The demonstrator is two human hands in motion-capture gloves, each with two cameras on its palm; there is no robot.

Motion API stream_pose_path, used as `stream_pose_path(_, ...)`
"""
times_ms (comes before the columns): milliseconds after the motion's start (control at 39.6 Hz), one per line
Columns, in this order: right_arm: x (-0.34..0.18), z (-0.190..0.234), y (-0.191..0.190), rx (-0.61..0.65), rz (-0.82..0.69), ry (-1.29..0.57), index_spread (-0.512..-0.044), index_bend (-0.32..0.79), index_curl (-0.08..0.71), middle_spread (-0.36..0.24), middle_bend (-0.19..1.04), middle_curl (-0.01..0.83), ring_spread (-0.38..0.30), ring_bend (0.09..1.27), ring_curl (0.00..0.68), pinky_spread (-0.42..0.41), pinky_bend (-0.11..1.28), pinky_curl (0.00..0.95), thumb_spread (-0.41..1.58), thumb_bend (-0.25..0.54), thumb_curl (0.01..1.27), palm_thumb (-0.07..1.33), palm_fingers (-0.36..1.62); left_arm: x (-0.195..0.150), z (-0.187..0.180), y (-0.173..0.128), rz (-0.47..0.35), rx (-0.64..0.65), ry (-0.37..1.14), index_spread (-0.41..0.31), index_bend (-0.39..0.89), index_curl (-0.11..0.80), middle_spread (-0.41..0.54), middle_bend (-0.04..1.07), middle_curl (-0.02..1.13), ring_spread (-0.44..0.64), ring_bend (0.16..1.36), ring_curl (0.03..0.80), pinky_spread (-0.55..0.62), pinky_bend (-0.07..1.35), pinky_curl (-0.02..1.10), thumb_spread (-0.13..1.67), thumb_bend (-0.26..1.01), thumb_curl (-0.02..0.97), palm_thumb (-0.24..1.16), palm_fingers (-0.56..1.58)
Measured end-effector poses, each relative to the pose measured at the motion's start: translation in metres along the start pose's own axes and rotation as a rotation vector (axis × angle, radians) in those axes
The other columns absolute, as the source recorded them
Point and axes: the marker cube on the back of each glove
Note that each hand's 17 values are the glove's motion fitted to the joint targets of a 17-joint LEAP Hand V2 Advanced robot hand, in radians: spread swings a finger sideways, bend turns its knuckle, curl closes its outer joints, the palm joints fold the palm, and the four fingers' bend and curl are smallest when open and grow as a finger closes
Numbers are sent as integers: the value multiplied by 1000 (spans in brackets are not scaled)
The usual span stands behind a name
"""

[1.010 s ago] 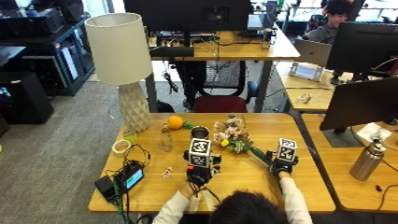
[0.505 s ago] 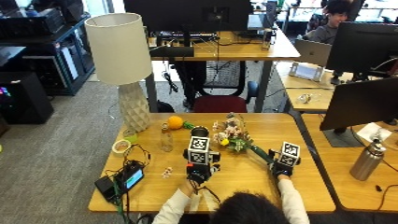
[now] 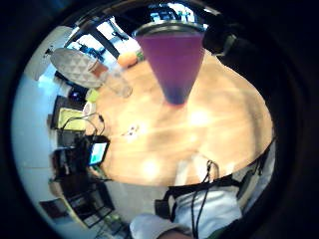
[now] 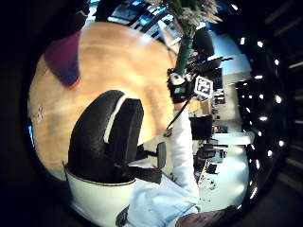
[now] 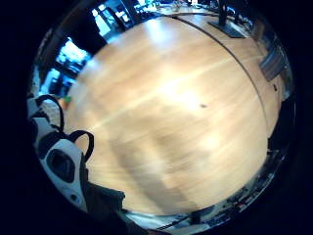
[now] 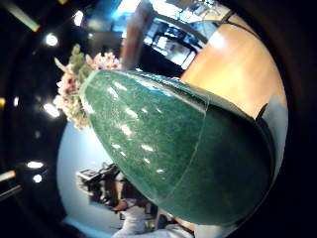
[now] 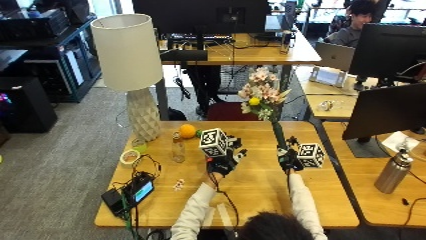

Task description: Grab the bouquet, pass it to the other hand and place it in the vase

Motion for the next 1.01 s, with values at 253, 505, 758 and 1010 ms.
stream_pose_path(253,-23,11,4,80,406,115,-190,546,577,-136,826,632,-188,1005,569,-234,763,523,576,-23,643,1045,1392,44,-39,-51,-26,320,297,-61,174,390,80,156,291,208,442,289,233,325,342,1155,-22,257,200,478)
stream_pose_path(505,-70,44,20,108,246,-154,-186,552,601,-127,833,629,-187,1012,566,-230,766,532,505,-26,685,1043,1384,85,-46,-75,0,402,665,-11,121,354,114,162,293,191,493,308,212,362,358,1031,-36,268,162,417)
stream_pose_path(758,-86,70,45,98,233,-232,-185,548,616,-123,835,625,-187,1015,564,-229,767,538,462,-25,718,1041,1380,112,-30,-77,32,403,800,13,102,316,94,178,304,126,549,321,148,415,368,951,-28,290,181,468)
stream_pose_path(1010,-95,82,51,115,-71,-101,-186,548,629,-122,835,624,-187,1018,563,-229,763,540,430,-25,744,1036,1377,121,-25,-76,4,645,663,-34,55,258,-93,241,339,-136,614,330,-160,587,384,924,5,323,304,888)
